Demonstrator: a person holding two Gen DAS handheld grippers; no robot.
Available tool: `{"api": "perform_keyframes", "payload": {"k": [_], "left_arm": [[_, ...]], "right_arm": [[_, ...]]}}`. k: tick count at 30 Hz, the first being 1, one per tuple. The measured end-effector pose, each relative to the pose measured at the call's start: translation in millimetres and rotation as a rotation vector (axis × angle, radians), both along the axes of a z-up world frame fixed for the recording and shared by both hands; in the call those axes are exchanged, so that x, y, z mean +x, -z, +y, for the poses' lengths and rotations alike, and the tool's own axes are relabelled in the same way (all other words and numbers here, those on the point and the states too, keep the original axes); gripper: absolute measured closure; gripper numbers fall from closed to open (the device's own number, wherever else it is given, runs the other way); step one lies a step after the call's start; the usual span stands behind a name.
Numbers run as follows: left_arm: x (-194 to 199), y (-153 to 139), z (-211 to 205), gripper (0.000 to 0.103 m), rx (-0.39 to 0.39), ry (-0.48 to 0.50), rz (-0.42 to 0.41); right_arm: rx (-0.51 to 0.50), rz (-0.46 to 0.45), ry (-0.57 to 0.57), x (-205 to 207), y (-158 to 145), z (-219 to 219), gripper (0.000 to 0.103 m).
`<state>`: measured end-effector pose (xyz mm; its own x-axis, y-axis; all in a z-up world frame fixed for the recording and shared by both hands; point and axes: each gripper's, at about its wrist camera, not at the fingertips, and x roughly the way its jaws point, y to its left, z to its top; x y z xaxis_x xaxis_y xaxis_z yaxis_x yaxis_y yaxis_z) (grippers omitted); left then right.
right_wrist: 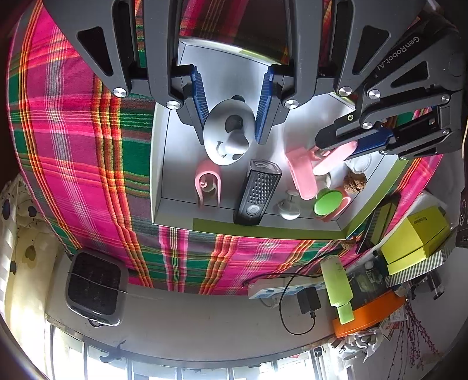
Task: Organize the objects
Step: 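Lower the panda ball and pink case into the box and open both grippers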
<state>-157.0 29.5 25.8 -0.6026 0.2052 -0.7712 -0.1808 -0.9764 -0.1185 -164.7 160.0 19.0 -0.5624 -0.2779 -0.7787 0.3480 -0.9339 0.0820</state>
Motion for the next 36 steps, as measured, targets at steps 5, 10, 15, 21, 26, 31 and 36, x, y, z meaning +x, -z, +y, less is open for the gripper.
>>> {"api": "perform_keyframes", "payload": {"k": [5,10,15,21,26,31,36], "left_arm": [[-3.0,1.4,-1.1,0.087,0.000,-0.004,-0.005],[-3.1,1.9,-1.6,0.087,0.001,-0.004,-0.006],[-3.0,1.7,-1.8,0.087,0.003,-0.007,-0.008],[-2.6,1.2,-1.5,0.087,0.004,-0.009,-0.010],[-1.0,0.1,-0.7,0.086,0.000,-0.011,-0.011],[-0.6,0.2,-0.8,0.083,0.001,-0.009,-0.011],[1.2,-1.1,-1.6,0.080,0.001,-0.015,-0.010]], "right_arm": [[0.003,-0.003,-0.006,-1.4,1.9,-1.9,0.070],[0.009,-0.004,-0.008,-2.0,2.7,-2.0,0.070],[0.019,-0.005,-0.008,-2.4,3.4,-3.2,0.070],[0.032,-0.006,-0.011,-1.7,3.7,-5.3,0.070],[0.033,-0.007,-0.013,-1.8,3.8,-6.0,0.070],[0.038,-0.010,-0.013,-1.4,3.9,-6.5,0.069],[0.031,-0.004,-0.014,1.4,1.9,-6.4,0.060]]}}
